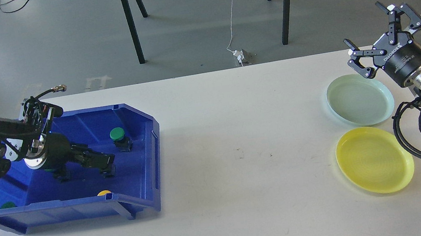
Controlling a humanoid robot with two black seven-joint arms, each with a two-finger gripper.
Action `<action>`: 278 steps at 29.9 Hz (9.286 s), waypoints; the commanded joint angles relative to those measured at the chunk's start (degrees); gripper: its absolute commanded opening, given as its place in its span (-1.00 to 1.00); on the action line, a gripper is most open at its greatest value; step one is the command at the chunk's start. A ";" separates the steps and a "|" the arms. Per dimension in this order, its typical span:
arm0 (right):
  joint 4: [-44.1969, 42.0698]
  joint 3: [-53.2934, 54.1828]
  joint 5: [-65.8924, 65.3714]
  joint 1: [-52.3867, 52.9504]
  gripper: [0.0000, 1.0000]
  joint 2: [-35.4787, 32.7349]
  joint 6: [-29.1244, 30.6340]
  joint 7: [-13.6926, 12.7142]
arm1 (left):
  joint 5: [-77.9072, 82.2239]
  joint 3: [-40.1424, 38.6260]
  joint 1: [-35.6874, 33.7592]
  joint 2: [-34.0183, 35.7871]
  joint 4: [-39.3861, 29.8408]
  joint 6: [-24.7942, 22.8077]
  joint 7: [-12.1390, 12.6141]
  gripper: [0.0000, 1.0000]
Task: Pass button and place on color plate
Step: 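Grasp the yellow button with the left gripper, then lift the yellow button and extend it toward the right gripper, then close the right gripper on the yellow button and release left gripper, then carry the yellow button with the right gripper onto the yellow plate, then reach the left gripper into the bin and grasp a green button, then lift the green button and extend it toward the right gripper, then move the right gripper to the held button and grasp it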
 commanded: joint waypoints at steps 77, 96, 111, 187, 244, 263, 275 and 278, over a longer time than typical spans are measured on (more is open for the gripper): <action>14.51 -11.34 -24.61 5.60 0.97 15.69 -3.39 10.87 | -43.61 -23.64 2.09 -14.70 -10.97 0.00 0.00 -0.91; 12.93 -11.25 -24.25 5.69 -0.99 18.51 -6.73 10.87 | -44.75 -23.82 2.36 -14.61 -10.70 0.00 0.00 -0.87; 13.45 -10.03 -23.90 4.72 -0.99 16.85 -6.82 10.87 | -53.35 -23.82 2.62 -15.14 -8.43 0.00 0.00 0.84; 36.92 20.74 -23.82 -26.57 0.93 -10.93 -25.63 10.87 | 10.00 -11.07 7.81 -0.02 14.87 0.00 0.00 0.98; 39.82 15.12 -24.61 -29.21 0.94 -4.26 -22.20 10.87 | -43.08 -25.58 7.37 -9.31 -17.66 0.00 0.00 -0.91; 31.13 -10.11 -24.08 -4.86 0.94 12.97 -23.08 10.87 | -45.11 -25.75 7.28 -10.13 -16.33 0.00 0.00 -0.88; 25.41 -12.13 -24.08 0.85 0.90 20.79 -23.08 10.87 | -45.11 -25.75 7.19 -10.13 -16.33 0.00 0.00 -0.88; 25.06 -13.27 -24.08 1.47 0.85 21.59 -23.08 10.87 | -45.11 -25.84 7.19 -10.13 -16.24 0.00 0.00 -0.88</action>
